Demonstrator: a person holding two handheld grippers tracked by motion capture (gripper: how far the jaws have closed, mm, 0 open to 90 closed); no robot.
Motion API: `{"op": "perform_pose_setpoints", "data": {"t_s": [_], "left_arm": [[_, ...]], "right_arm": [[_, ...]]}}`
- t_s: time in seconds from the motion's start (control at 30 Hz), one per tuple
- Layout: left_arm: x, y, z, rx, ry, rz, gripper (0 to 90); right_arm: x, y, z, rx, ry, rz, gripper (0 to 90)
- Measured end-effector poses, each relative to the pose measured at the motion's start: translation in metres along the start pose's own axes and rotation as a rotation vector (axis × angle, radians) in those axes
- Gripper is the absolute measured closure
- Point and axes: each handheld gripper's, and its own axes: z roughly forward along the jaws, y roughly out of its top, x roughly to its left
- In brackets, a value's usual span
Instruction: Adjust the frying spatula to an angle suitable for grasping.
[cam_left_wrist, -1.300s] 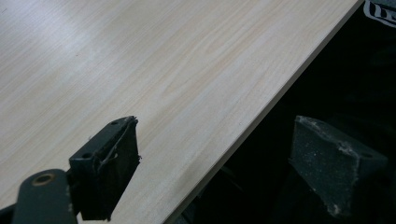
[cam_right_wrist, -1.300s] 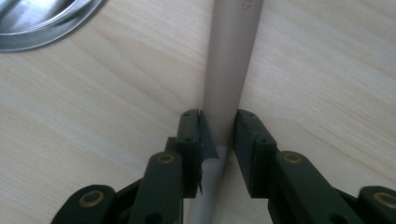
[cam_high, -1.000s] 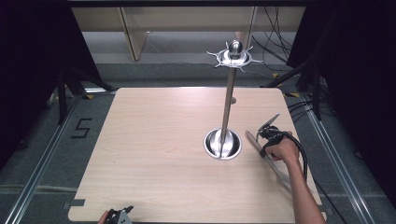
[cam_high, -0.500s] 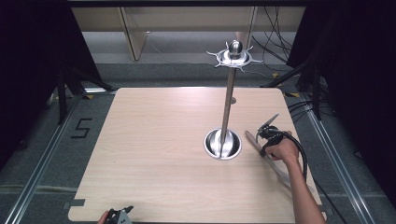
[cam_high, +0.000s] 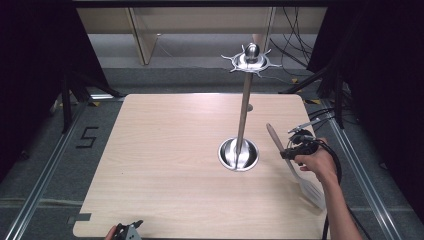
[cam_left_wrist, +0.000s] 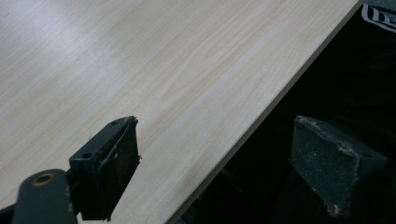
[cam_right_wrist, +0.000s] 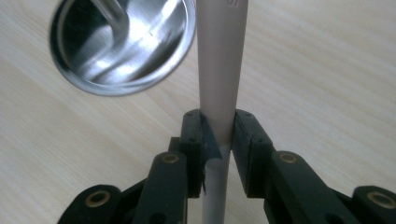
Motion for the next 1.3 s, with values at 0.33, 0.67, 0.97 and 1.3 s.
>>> {"op": "perform_pose_setpoints", "data": {"t_s": [0.33,0.67,0.97,1.3], "left_arm": [[0.001,0.000,-0.001,0.013,0.006,0.023,14.8],[0.000,0.001,-0.001,-0.005,0.004,0.000,14.8],[0.001,0.001,-0.002,0.010,-0.008,0.026,14.8],[0.002,0.001,-0.002,0.010,-0.020,0.037,14.8]], "right_arm": [[0.006,-0.013,-0.045,-0.212,0.032,-0.023,75.6],[0.018,-0.020,-0.062,-0.364,0.064,-0.063,75.6],[0.029,-0.020,-0.077,-0.474,0.105,-0.083,75.7],[0.036,-0.008,-0.084,-0.531,0.132,-0.094,75.7]]}}
